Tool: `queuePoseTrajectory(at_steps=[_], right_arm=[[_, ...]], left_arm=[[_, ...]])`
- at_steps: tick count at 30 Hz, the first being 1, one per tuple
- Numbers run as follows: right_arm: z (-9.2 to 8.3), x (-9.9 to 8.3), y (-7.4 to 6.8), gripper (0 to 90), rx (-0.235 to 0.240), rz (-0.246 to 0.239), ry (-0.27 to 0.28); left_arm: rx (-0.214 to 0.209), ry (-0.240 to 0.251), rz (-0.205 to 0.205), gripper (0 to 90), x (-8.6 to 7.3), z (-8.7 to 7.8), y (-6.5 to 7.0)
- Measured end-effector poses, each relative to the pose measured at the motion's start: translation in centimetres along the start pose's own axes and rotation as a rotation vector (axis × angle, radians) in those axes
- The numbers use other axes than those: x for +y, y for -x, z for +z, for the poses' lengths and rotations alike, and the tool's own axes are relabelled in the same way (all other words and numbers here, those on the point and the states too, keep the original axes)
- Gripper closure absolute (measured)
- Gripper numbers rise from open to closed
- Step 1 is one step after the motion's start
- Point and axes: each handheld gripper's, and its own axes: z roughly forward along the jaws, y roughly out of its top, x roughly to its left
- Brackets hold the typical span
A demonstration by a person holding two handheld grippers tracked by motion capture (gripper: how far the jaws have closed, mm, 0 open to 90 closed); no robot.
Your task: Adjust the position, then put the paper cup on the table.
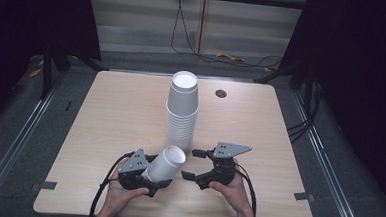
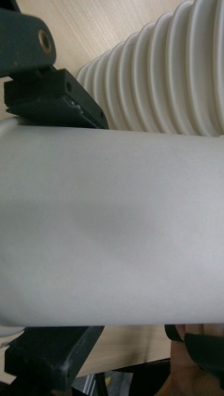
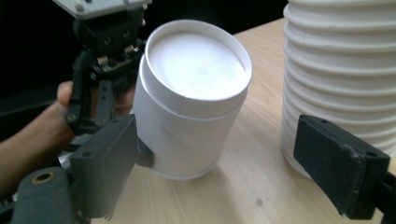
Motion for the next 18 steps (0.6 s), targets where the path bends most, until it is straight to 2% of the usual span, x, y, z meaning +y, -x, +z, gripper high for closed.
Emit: queuePoseTrajectory(at_steps=[7, 10, 12, 13, 15, 16, 18], right_arm=[[-0.01, 0.16, -0.01, 13.8, -0.026, -0.023, -0.088], [0.08, 0.43, -0.07, 13.8, -0.041, -0.045, -0.163], [0.14, 0.45, -0.07, 13.8, -0.044, -0.050, -0.170], [0.25, 0.60, -0.12, 13.7, -0.053, -0.069, -0.203], [0.29, 0.63, -0.11, 13.7, -0.053, -0.074, -0.213], [0.49, 0.74, -0.07, 13.7, -0.059, -0.087, -0.250], [0.53, 0.79, -0.02, 13.7, -0.055, -0.090, -0.257]], left_arm=[[-0.001, -0.041, 0.016, 14.0, 0.18, 0.04, -0.17], [0.000, -0.065, 0.027, 14.0, 0.22, 0.06, -0.26], [-0.003, -0.065, 0.025, 14.0, 0.24, 0.09, -0.25], [-0.007, -0.072, 0.027, 14.0, 0.27, 0.13, -0.26], [-0.006, -0.084, 0.025, 14.0, 0.36, 0.20, -0.31], [-0.009, -0.082, 0.028, 14.0, 0.44, 0.23, -0.37], [-0.008, -0.091, 0.029, 14.0, 0.43, 0.20, -0.46]])
